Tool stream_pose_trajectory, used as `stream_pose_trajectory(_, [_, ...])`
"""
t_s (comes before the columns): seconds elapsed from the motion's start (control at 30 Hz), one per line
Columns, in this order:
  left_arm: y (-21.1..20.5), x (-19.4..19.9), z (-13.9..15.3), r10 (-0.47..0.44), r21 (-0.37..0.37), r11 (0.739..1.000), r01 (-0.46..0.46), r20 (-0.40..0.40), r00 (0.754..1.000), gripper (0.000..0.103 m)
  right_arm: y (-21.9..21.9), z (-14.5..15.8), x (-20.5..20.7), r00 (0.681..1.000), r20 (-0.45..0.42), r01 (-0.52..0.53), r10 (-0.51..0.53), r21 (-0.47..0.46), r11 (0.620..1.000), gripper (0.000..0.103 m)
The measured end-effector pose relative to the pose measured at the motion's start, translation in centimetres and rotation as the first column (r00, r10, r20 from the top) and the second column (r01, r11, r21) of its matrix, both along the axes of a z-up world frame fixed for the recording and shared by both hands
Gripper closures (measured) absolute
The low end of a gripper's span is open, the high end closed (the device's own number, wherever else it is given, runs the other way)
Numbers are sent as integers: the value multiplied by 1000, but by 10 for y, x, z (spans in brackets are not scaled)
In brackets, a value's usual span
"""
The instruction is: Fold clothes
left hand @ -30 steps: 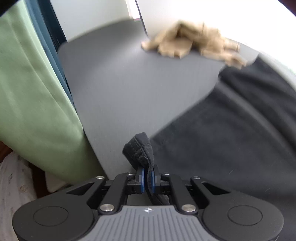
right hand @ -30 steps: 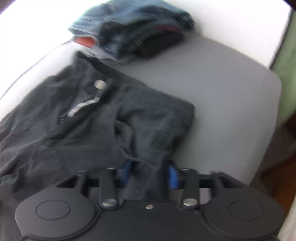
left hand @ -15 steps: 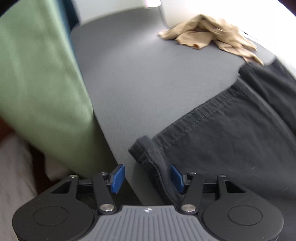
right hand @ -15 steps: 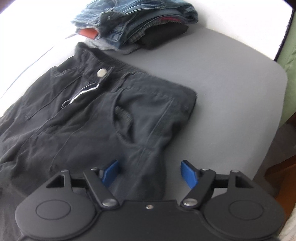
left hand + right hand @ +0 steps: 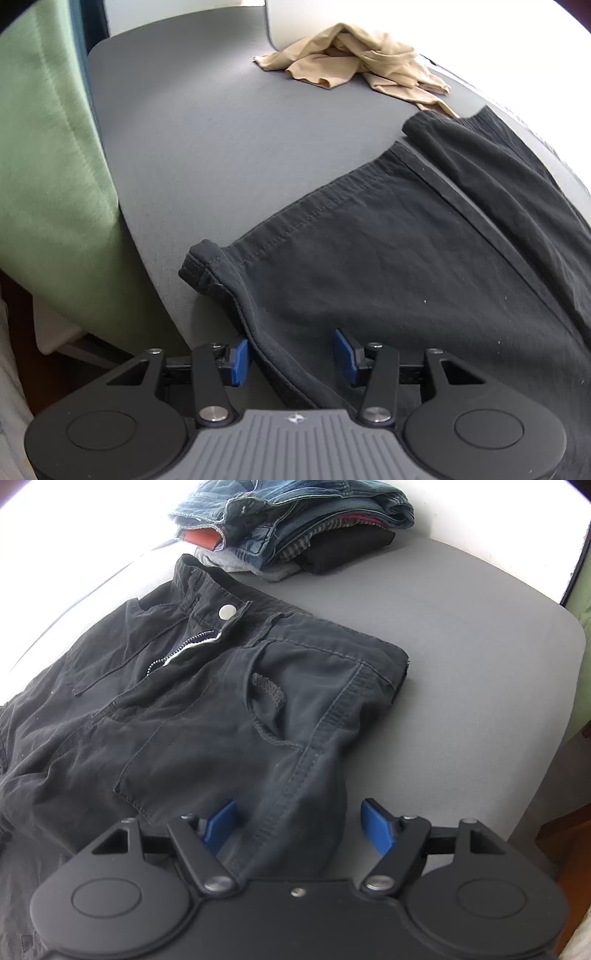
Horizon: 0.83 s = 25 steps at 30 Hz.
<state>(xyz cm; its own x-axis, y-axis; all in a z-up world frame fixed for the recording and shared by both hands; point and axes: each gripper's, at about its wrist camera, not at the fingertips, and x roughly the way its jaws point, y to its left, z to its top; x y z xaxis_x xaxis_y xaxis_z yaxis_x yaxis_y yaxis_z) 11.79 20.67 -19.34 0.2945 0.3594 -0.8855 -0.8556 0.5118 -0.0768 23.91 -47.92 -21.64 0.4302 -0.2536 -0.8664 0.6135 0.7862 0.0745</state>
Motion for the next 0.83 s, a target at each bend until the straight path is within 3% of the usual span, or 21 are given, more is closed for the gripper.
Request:
stream_pose_trajectory(0.17, [5,-3,-2,35,-31,999,-34,24,999,47,0,-1,-2,1000,10,3,-3,0,1000,29])
stream_pose_trajectory(0.27, [4,1,-1,22,-9,1000,-22,25,999,67,1,1,-3,999,46,10,-9,-4,1000,53])
stream_pose_trajectory(0.3, [3,4,1,12,25,1000,-12,0,1000,87,1,2,-4,998,61,12,-12,1,1000,62])
stream_pose_trajectory(0.33, [1,8,2,2,51,999,-1,-29,1000,97,1,3,-5,997,76,14,-14,6,1000,74])
stream_pose_trajectory(0.47, [4,6,14,32,40,999,-32,-7,999,99,4,14,-7,991,125,53,-55,23,998,86])
stream_pose_trajectory(0.6, [8,2,61,55,23,998,-57,97,994,99,3,48,-9,975,210,62,-72,51,997,89])
stream_pose_trajectory(0.73, [8,19,118,2,73,997,-17,198,980,99,6,91,5,944,329,18,-32,45,999,90])
stream_pose_trajectory(0.83, [6,39,139,-35,161,987,7,166,985,99,12,114,9,925,379,-11,8,8,1000,90])
